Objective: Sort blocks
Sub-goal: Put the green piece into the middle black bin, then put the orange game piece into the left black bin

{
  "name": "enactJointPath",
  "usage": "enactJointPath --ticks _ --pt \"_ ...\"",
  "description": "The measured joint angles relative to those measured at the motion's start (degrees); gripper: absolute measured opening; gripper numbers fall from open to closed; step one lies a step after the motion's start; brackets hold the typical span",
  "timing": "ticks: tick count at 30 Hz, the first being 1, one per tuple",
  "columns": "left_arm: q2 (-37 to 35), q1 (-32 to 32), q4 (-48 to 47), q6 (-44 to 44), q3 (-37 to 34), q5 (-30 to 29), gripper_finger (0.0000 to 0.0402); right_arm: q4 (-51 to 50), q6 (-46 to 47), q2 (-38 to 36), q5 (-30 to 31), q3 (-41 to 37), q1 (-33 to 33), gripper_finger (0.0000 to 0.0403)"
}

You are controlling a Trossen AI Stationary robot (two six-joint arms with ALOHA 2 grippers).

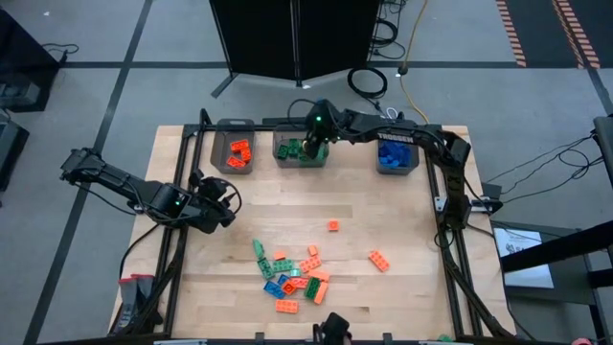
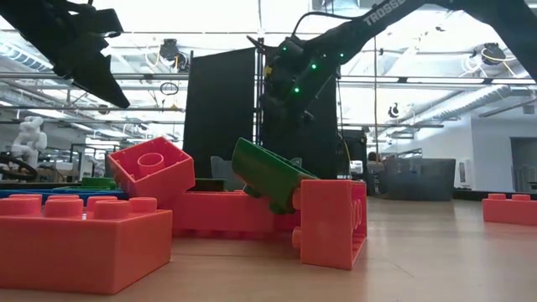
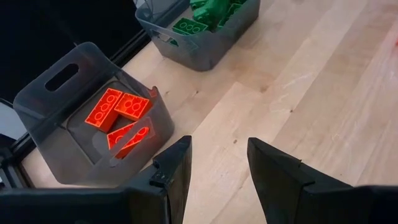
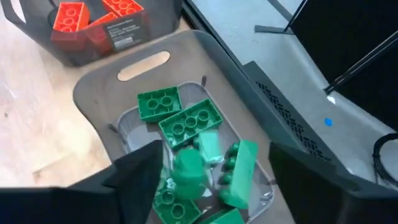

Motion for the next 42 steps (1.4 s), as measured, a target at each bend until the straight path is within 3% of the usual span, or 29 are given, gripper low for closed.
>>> enactJointPath --ticks 4,10,13,18,24,42 --pt "0.0 0.0 0.0 0.0 0.0 -0.1 0.016 -1.4 1.8 -0.1 -1.2 0.0 0.0 0.0309" --pt "0.0 0.0 0.0 0.0 0.0 -0.1 0.016 -8.3 3.7 -0.2 -28.5 0.0 3.2 0.0286" --pt "0.0 0.0 0.0 0.0 0.0 -0.1 0.016 -14.5 0.2 -0.2 -34.6 0.0 8.3 0.0271" --pt "0.0 0.0 -0.2 0.0 0.0 -0.1 0.016 -22.2 -8.7 -0.2 -31.9 0.0 19.1 0.0256" --pt "0.0 0.0 -0.3 0.1 0.0 -0.2 0.016 -30.3 -15.0 -0.2 -14.6 -2.0 28.0 0.0254" --pt "0.0 0.0 -0.3 0.3 0.0 -0.5 0.016 -17.4 -1.0 -0.2 -10.0 -15.5 27.7 0.0254"
